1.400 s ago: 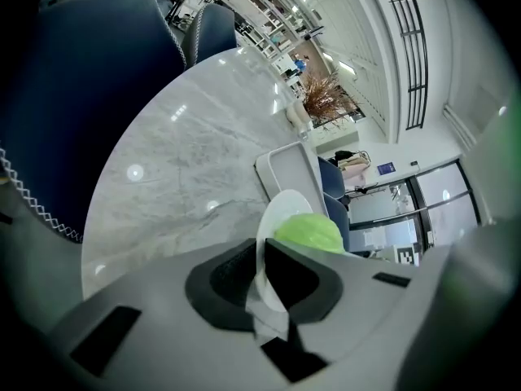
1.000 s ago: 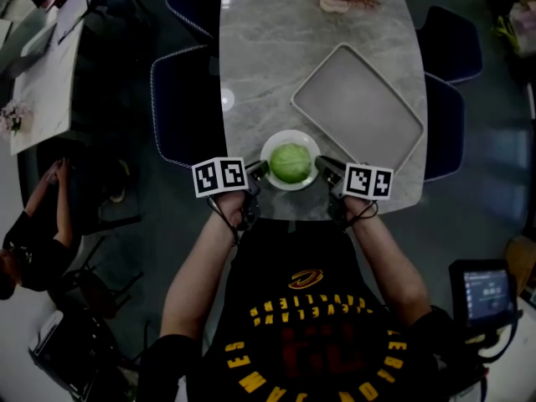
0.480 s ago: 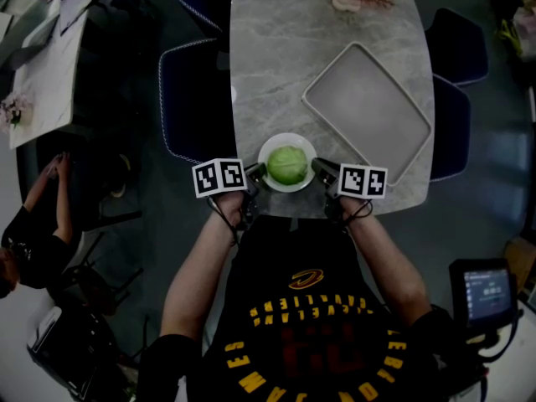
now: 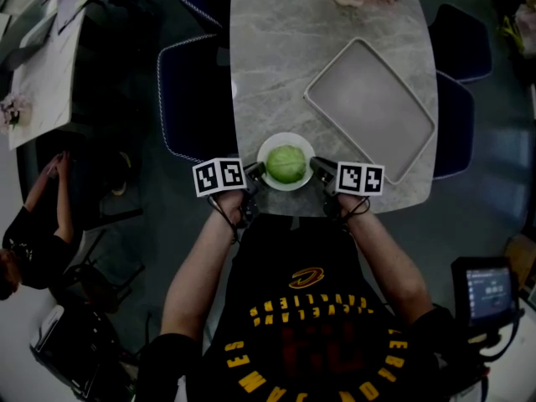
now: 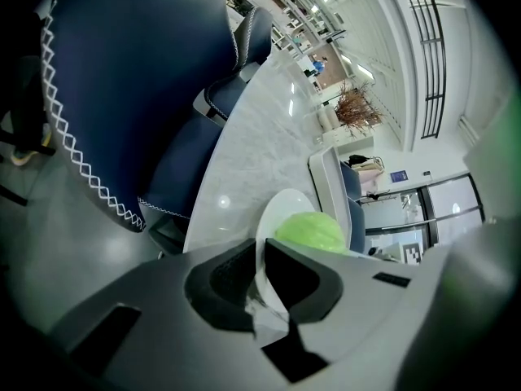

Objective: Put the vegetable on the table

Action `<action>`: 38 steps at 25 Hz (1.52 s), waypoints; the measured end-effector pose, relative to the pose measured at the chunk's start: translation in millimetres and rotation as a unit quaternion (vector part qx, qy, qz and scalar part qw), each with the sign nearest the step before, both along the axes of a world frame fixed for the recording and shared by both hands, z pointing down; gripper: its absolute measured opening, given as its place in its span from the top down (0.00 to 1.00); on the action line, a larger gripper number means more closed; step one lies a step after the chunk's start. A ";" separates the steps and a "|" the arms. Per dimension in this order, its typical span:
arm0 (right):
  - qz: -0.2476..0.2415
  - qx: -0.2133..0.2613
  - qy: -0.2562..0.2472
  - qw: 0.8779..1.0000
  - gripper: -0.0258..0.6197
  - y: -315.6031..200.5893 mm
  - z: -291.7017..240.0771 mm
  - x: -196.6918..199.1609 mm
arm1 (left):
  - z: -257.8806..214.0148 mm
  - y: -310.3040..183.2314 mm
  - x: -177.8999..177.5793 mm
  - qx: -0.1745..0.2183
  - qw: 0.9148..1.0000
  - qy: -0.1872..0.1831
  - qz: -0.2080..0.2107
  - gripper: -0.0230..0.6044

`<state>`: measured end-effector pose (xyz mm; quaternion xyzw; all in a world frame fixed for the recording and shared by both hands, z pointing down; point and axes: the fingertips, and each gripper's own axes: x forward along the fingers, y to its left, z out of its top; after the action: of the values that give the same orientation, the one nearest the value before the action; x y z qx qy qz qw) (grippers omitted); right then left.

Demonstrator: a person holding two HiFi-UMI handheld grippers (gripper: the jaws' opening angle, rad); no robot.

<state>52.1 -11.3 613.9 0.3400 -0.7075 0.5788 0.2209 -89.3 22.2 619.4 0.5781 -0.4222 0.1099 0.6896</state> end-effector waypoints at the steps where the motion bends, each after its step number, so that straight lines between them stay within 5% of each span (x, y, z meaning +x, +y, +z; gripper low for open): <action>1: -0.001 -0.001 0.000 1.000 0.90 1.0 1.1 -0.5 | 0.6 0.8 -0.5 -0.001 1.000 -0.001 0.001 0.90; 29: -0.003 0.011 0.013 1.000 0.90 -2.9 24.3 2.0 | 18.7 -7.1 2.6 0.010 1.000 -0.021 0.014 0.90; 38: 0.017 0.026 0.031 0.999 0.90 -7.6 19.2 19.9 | 16.6 -4.9 -11.3 0.034 0.999 -0.029 -0.021 0.90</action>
<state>72.0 -18.9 633.1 0.3754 -0.7093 0.5531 0.2238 -100.6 17.3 636.1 0.5883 -0.4577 0.0975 0.6594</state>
